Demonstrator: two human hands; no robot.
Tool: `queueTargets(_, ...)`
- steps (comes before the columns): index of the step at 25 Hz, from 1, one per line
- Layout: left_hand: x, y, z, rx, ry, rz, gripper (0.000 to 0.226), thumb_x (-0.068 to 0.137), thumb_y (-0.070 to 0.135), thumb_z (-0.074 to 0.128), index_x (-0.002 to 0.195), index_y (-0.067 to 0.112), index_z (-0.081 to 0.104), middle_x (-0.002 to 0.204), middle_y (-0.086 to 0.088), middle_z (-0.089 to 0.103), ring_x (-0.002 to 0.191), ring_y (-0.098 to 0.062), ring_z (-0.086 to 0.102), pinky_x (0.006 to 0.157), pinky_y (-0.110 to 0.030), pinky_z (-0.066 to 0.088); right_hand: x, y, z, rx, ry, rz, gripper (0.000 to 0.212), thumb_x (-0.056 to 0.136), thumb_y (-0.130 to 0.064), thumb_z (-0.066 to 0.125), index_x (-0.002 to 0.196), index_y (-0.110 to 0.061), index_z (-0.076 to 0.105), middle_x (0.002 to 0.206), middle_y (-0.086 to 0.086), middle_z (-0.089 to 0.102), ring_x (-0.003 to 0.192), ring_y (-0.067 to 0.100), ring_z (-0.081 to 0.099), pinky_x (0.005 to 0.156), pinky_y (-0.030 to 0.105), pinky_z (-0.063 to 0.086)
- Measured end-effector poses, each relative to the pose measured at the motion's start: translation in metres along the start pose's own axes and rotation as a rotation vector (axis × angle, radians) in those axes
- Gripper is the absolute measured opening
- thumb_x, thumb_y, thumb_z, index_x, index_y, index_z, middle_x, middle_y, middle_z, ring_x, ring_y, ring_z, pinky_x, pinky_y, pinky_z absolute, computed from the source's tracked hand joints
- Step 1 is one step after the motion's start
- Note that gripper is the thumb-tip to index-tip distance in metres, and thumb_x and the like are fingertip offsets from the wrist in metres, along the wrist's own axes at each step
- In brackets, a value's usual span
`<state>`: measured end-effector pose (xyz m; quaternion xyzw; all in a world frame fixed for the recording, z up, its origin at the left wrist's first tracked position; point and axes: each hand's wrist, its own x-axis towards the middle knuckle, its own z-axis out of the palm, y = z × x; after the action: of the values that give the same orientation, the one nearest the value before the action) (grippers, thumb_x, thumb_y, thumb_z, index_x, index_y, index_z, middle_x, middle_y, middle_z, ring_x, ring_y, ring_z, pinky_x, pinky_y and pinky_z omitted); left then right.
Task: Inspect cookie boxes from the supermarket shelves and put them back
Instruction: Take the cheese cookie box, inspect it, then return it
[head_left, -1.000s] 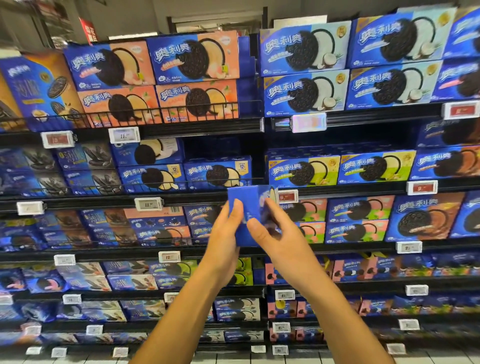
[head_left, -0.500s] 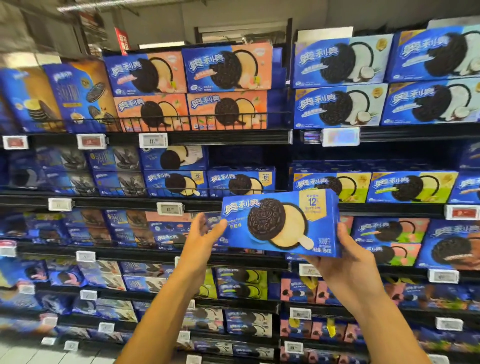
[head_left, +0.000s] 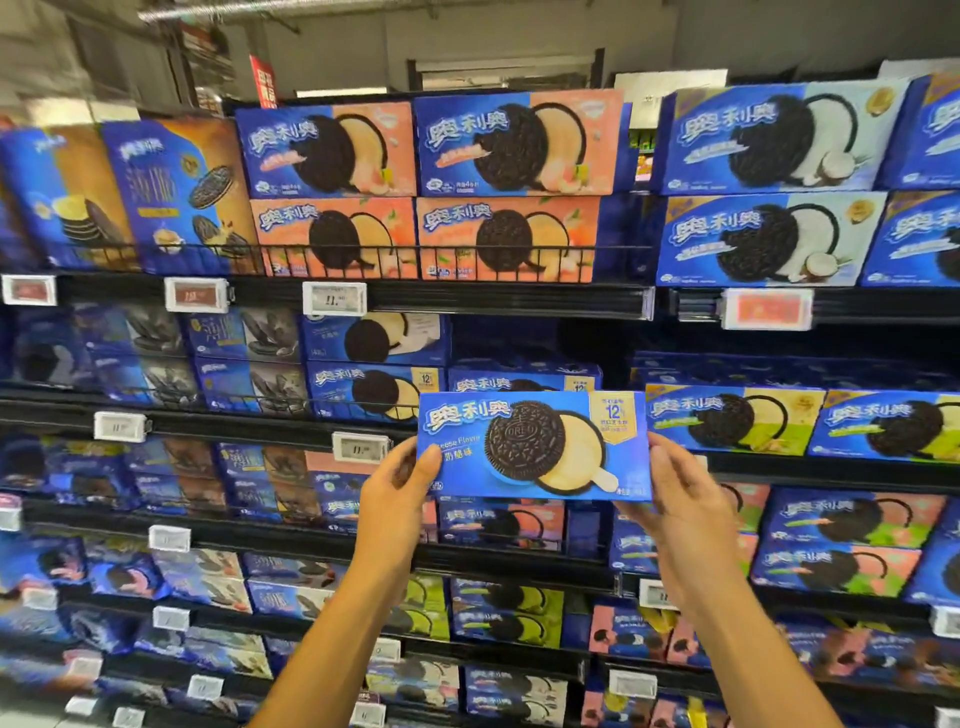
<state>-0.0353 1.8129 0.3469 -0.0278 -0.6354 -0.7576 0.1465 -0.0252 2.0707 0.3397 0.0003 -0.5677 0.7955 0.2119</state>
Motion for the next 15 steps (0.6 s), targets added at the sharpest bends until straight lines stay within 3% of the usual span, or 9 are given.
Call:
queueTargets(3,0.029,-0.004,0.006,0.017,0.051,0.014,0.020,0.093,0.028,0.064,0.113,0.028,0.060,0.107,0.008,0.073,0.090,-0.002,0.071,0.066,-0.018,0.056,0.022,0.011,0.019,-0.083,0.013,0.008,0.023,0.099,-0.034,0.057,0.118,-0.032,0.069,0.105,-0.012,0.077,0.093,0.004,0.072,0.066,0.019,0.057)
queueTargets(5,0.052,-0.002,0.012,0.027,0.017,0.046,0.018,0.096,0.024,0.061,0.114,0.023,0.062,0.108,0.008,0.072,0.091,0.001,0.070,0.067,-0.013,0.053,0.041,0.012,0.028,-0.140,0.034,-0.009,0.030,0.097,-0.025,0.063,0.125,-0.035,0.062,0.104,-0.022,0.075,0.090,-0.003,0.070,0.070,0.016,0.057)
queueTargets(8,0.086,0.010,0.022,0.136,-0.054,0.096,0.011,0.097,0.022,0.061,0.106,0.026,0.065,0.107,0.013,0.066,0.089,0.008,0.063,0.073,-0.008,0.047,0.067,0.007,0.038,-0.248,0.076,-0.045,0.046,0.095,-0.023,0.067,0.140,-0.026,0.057,0.121,-0.021,0.070,0.107,0.005,0.066,0.092,0.027,0.055)
queueTargets(10,0.105,0.017,0.026,0.201,-0.099,0.090,0.014,0.095,0.016,0.061,0.097,0.029,0.064,0.106,0.006,0.062,0.096,-0.006,0.062,0.084,-0.020,0.048,0.082,0.001,0.043,-0.337,0.074,-0.046,0.053,0.095,-0.031,0.066,0.146,-0.023,0.052,0.135,-0.011,0.063,0.116,0.011,0.060,0.100,0.035,0.049)
queueTargets(12,0.121,0.021,0.027,0.238,-0.142,0.061,0.013,0.095,0.012,0.060,0.103,0.020,0.067,0.114,-0.007,0.064,0.103,-0.021,0.063,0.091,-0.036,0.048,0.093,-0.001,0.047,-0.414,0.066,-0.051,0.057,0.096,-0.038,0.064,0.149,-0.023,0.048,0.145,-0.005,0.055,0.119,0.009,0.053,0.099,0.033,0.043)
queueTargets(15,0.136,0.025,0.026,0.270,-0.175,0.063,0.019,0.097,0.017,0.060,0.116,0.014,0.065,0.126,-0.011,0.059,0.107,-0.023,0.062,0.093,-0.038,0.049,0.104,-0.002,0.052,-0.448,0.080,-0.089,0.057,0.097,-0.040,0.061,0.149,-0.021,0.047,0.147,-0.005,0.053,0.130,0.013,0.050,0.104,0.034,0.041)
